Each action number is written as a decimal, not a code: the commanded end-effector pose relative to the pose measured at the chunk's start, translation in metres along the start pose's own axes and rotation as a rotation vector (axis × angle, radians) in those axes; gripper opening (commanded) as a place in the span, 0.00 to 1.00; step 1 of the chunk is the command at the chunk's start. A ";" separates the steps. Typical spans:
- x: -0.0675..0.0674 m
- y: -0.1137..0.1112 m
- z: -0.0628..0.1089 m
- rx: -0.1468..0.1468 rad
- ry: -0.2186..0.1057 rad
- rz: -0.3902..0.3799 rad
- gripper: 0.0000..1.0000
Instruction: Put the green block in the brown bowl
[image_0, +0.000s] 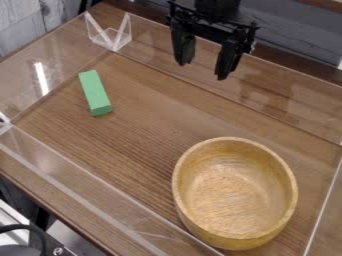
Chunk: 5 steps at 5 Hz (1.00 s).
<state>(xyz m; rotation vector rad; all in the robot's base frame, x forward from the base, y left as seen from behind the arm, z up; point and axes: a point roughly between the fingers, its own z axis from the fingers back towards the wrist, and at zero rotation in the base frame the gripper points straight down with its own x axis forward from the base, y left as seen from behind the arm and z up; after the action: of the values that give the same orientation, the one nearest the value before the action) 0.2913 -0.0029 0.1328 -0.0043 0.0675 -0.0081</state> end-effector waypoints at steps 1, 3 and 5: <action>-0.003 0.022 -0.002 -0.014 -0.002 0.118 1.00; -0.023 0.113 -0.012 -0.050 -0.033 0.571 1.00; -0.030 0.163 -0.027 -0.065 -0.074 0.678 1.00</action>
<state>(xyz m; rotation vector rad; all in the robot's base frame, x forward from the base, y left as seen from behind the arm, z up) 0.2559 0.1553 0.0914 -0.0594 0.0528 0.6667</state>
